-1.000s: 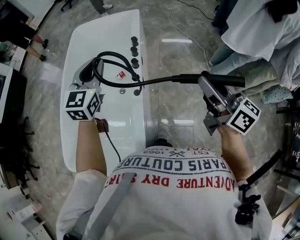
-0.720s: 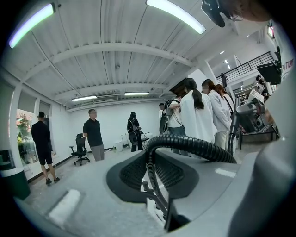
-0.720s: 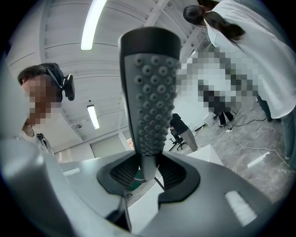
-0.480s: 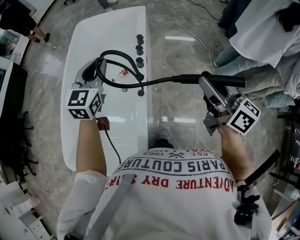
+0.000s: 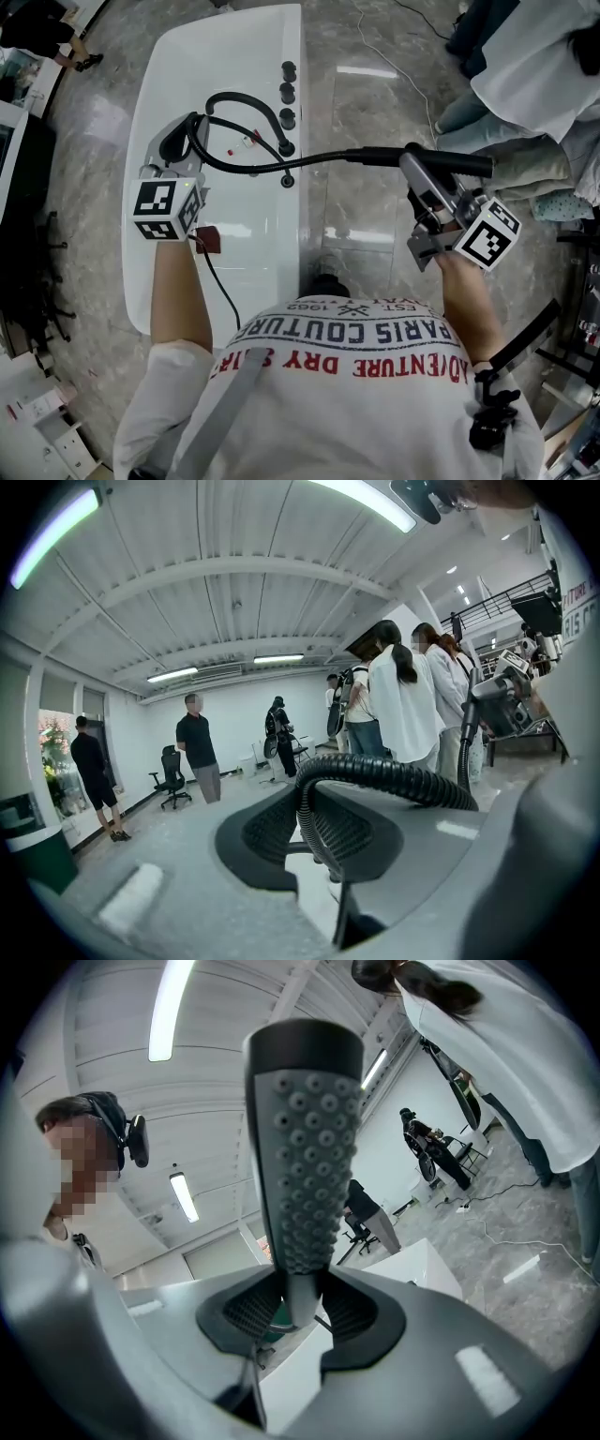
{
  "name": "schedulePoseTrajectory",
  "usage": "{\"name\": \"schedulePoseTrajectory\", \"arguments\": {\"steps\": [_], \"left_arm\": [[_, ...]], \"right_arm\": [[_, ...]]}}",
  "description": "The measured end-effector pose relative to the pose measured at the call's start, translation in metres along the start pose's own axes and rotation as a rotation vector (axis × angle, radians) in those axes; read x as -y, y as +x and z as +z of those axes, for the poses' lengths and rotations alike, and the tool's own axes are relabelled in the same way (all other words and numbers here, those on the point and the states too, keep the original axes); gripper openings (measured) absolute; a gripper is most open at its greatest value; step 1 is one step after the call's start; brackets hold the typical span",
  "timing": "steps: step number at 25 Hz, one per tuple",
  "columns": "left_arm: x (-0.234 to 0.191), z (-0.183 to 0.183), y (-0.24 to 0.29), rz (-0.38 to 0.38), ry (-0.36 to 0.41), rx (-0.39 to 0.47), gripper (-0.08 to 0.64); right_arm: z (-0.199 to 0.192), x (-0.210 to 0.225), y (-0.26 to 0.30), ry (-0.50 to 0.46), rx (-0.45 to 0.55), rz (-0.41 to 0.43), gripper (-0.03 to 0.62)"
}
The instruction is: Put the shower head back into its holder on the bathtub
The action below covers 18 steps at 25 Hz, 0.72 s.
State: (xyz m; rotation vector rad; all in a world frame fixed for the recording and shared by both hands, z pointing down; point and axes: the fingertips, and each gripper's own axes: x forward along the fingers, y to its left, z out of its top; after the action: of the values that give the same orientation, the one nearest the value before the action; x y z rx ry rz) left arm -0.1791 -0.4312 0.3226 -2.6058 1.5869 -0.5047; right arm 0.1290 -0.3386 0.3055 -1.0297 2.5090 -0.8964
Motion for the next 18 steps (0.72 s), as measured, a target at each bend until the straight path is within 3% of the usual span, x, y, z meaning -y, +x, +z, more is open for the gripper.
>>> {"name": "schedulePoseTrajectory", "arguments": {"steps": [8, 18], "left_arm": [[-0.002, -0.012, 0.000, -0.004, 0.014, -0.041, 0.058], [0.016, -0.085, 0.014, -0.045, -0.030, -0.162, 0.058]], "right_arm": [[-0.001, -0.005, 0.010, -0.006, -0.013, 0.024, 0.137], [-0.013, 0.013, 0.007, 0.005, -0.017, -0.031, 0.137]]}}
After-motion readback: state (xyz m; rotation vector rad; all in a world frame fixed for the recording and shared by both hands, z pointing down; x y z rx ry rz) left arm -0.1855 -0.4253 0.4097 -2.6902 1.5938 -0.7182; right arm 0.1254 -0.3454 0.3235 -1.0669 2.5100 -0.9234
